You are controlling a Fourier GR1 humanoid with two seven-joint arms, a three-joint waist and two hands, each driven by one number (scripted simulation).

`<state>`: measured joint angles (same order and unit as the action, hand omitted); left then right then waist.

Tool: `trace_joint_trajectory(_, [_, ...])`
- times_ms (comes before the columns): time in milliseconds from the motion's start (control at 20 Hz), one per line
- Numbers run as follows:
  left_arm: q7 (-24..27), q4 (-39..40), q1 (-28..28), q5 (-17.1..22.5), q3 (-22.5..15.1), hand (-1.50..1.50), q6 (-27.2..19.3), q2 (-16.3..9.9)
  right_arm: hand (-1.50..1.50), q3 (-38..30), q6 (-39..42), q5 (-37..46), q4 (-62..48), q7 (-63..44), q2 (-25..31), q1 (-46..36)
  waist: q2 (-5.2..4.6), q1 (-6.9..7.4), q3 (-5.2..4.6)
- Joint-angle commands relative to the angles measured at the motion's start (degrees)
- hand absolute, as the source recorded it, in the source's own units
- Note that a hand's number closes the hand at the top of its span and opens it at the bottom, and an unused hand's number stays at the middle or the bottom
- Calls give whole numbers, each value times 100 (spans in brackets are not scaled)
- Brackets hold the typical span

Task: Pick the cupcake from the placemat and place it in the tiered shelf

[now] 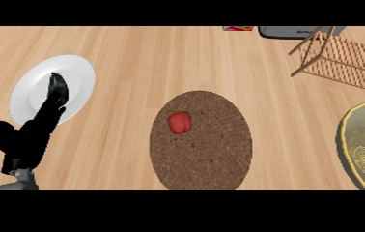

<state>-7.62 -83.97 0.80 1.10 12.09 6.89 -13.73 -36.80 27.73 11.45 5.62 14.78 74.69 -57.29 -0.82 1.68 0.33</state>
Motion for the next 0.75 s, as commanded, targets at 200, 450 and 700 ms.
trace_joint_trajectory(200, [-92, 208, 143, 164, 324, 0, 44, -239, -150, -464, 702, -434, -296, -123, 1098, 743, -6, -210, 23])
trace_joint_trajectory(450, [135, 175, -213, 140, 308, 0, 14, -102, -150, -428, 1310, -402, -444, -92, 1582, 1376, 38, -315, 45])
trace_joint_trajectory(700, [299, 195, -361, 143, 338, 0, -55, 16, -150, -599, 1607, -582, -557, 227, 1768, 1858, 88, -511, 69])
